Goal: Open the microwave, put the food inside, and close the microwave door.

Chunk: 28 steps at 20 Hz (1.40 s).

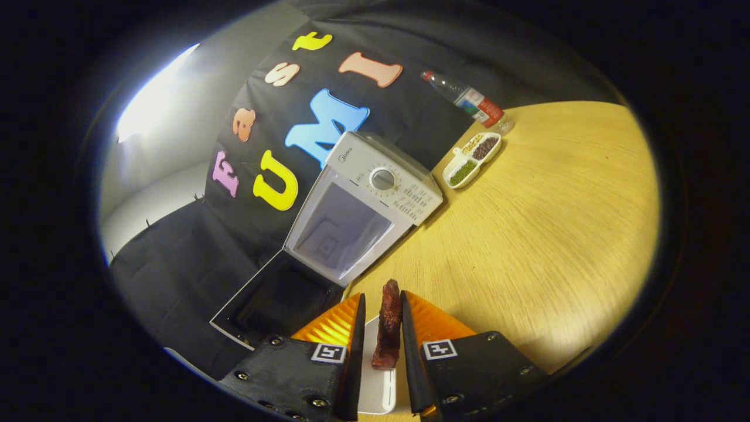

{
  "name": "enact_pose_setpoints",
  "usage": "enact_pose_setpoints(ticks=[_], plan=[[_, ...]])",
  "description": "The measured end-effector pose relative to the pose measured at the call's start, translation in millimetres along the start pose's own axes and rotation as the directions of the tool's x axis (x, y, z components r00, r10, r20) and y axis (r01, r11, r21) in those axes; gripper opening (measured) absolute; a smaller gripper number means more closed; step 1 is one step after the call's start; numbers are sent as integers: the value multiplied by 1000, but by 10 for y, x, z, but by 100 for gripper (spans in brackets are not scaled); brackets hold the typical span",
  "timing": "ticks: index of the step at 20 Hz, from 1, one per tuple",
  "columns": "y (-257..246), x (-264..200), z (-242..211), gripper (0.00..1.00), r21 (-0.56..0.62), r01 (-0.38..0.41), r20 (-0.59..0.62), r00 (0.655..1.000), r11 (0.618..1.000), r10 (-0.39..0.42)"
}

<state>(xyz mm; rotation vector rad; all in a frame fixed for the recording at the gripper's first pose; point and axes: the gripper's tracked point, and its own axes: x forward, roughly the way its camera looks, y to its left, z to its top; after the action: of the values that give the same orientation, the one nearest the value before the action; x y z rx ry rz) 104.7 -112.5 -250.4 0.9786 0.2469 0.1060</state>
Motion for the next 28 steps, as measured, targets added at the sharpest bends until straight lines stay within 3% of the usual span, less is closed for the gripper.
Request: enact_pose_setpoints(ticks=[2, 4, 12, 20, 28], plan=[[-35, 55, -13, 33, -33, 13, 14, 1000, 999, -13], [-33, 21, 17, 14, -32, 16, 31, 999, 999, -15], [380, 87, 270, 13, 102, -69, 63, 996, 992, 63], [1110, 631, 458, 13, 92, -168, 146, 977, 982, 153], [1338, 1653, 398, 12, 116, -102, 262, 963, 988, 69]])
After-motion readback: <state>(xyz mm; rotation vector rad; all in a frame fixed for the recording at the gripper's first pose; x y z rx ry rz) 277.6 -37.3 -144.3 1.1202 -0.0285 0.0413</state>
